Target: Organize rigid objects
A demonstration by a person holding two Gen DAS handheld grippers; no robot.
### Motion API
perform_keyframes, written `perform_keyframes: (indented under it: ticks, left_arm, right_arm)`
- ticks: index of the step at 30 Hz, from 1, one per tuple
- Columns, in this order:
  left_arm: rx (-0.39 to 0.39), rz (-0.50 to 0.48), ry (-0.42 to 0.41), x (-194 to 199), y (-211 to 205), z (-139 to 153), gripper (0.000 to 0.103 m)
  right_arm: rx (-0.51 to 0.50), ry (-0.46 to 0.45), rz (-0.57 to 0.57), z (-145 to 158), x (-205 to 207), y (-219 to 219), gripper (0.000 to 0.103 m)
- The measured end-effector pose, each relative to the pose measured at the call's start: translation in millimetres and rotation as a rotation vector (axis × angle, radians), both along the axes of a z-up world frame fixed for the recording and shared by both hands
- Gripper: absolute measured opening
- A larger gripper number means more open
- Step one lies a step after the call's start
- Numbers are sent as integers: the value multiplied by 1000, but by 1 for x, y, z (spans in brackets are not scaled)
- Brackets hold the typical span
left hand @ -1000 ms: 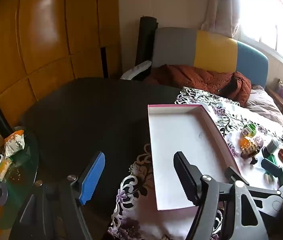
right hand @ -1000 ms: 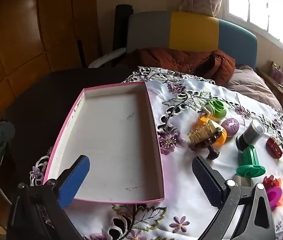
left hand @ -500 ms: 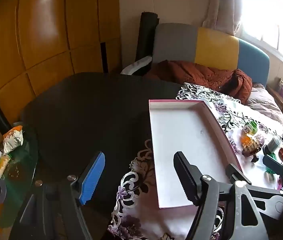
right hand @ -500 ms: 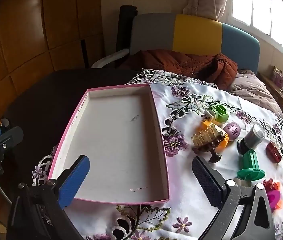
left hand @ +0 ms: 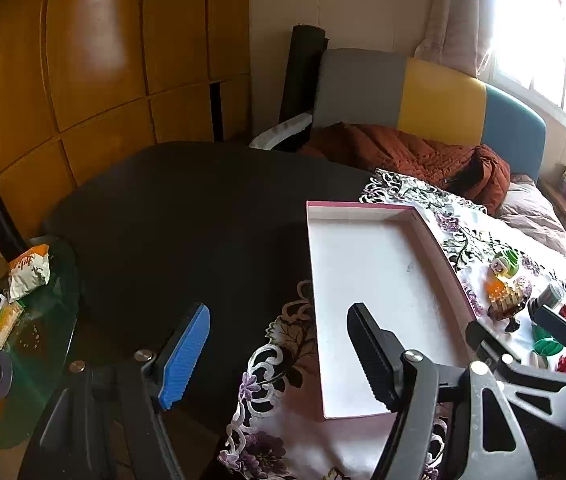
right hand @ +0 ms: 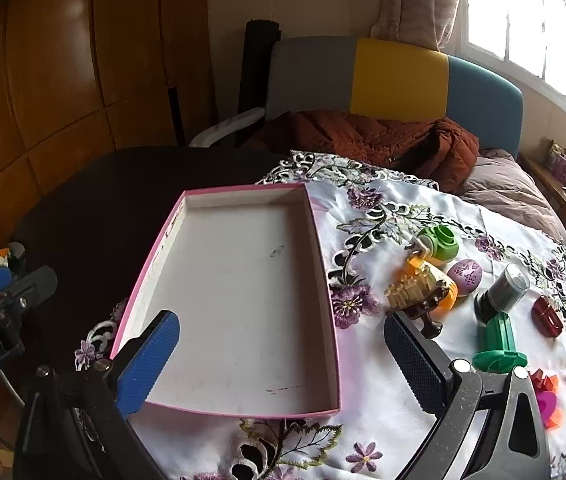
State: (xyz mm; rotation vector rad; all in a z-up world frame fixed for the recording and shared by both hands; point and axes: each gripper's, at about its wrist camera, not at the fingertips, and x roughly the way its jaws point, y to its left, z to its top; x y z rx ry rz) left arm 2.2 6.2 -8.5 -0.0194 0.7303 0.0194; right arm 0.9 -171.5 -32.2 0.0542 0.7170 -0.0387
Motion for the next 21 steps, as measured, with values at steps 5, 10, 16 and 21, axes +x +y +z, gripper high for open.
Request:
perform_keyframes:
  ticks: [5, 10, 16, 21]
  left_arm:
    - [10, -9, 0, -1, -4, 2, 73]
    - [16, -17, 4, 0, -6, 3, 73]
    - [19, -39, 13, 1, -10, 2, 73]
    - [29, -57, 19, 1, -13, 2, 73]
  right_arm:
    - [-2, -12, 1, 3, 0, -3, 103]
    - [-1, -15, -2, 4, 0, -9, 103]
    - [-15, -20, -19, 5, 0, -23, 103]
    - [-33, -26, -41, 8, 2, -41, 103]
